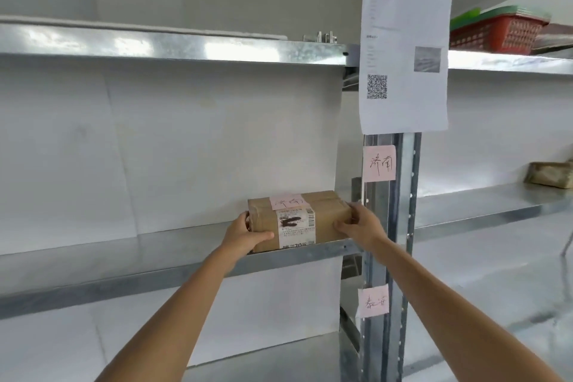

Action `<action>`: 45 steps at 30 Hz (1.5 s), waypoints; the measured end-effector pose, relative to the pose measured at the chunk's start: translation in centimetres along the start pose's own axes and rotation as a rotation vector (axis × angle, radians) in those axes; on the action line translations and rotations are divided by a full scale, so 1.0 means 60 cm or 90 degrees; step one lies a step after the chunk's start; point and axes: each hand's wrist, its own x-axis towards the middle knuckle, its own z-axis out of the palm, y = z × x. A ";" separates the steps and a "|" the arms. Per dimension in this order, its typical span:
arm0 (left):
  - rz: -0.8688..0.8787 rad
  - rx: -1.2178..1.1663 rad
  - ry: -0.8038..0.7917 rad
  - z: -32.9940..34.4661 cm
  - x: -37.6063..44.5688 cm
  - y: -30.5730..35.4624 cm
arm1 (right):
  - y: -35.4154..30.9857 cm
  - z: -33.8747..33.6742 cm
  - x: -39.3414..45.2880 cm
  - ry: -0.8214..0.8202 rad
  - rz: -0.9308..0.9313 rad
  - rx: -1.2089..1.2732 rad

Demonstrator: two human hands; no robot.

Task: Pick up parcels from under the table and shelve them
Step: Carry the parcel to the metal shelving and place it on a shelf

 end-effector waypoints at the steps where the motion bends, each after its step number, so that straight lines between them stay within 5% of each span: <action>1: -0.012 0.010 0.006 0.000 0.005 -0.003 | 0.005 0.006 0.010 -0.016 -0.004 -0.014; 14: -0.070 0.063 0.158 0.025 0.016 -0.001 | 0.022 0.053 0.057 -0.018 -0.008 -0.036; 25: -0.078 0.099 0.146 -0.001 -0.009 0.000 | 0.036 0.039 0.045 -0.025 0.002 -0.040; 34: -0.046 0.250 0.132 -0.077 -0.109 -0.003 | 0.005 0.064 -0.072 -0.038 -0.091 -0.162; 45: -0.104 0.381 0.150 -0.314 -0.357 -0.076 | -0.127 0.259 -0.302 -0.213 -0.178 -0.317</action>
